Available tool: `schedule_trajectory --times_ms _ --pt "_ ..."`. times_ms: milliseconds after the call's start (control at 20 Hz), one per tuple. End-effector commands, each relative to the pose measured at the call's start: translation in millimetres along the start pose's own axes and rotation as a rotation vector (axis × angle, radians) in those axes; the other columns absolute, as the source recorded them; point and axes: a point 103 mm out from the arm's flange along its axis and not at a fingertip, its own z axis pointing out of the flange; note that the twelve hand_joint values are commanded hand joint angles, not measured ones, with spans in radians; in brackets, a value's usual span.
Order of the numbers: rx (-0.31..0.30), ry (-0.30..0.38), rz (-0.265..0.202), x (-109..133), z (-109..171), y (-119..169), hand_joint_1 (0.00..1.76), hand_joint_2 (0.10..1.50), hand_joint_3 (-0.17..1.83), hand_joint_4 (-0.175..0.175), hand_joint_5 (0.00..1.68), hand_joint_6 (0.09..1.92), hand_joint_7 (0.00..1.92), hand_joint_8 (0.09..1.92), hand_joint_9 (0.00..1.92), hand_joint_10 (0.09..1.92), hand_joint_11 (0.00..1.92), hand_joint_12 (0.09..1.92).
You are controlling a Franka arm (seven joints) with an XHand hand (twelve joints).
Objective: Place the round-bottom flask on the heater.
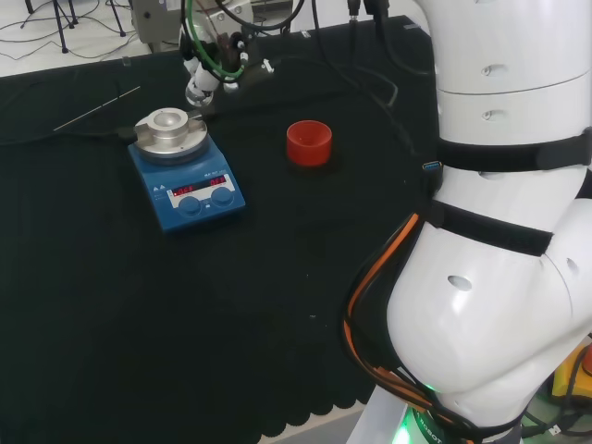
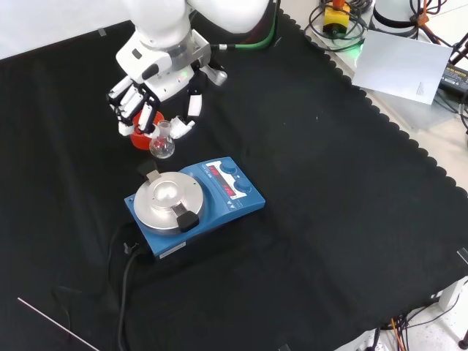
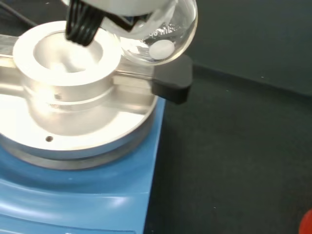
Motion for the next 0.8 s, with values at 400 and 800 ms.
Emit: schedule_trajectory --times_ms 400,800 --pt "-0.011 -0.022 -0.044 29 -9 4 1.07 0.65 0.97 0.114 1.02 1.28 0.38 0.69 0.51 0.68 0.13 1.35" --pt "-0.011 -0.028 -0.086 50 -6 11 1.07 0.64 0.97 0.117 1.02 1.28 0.38 0.69 0.51 0.68 0.13 1.35"
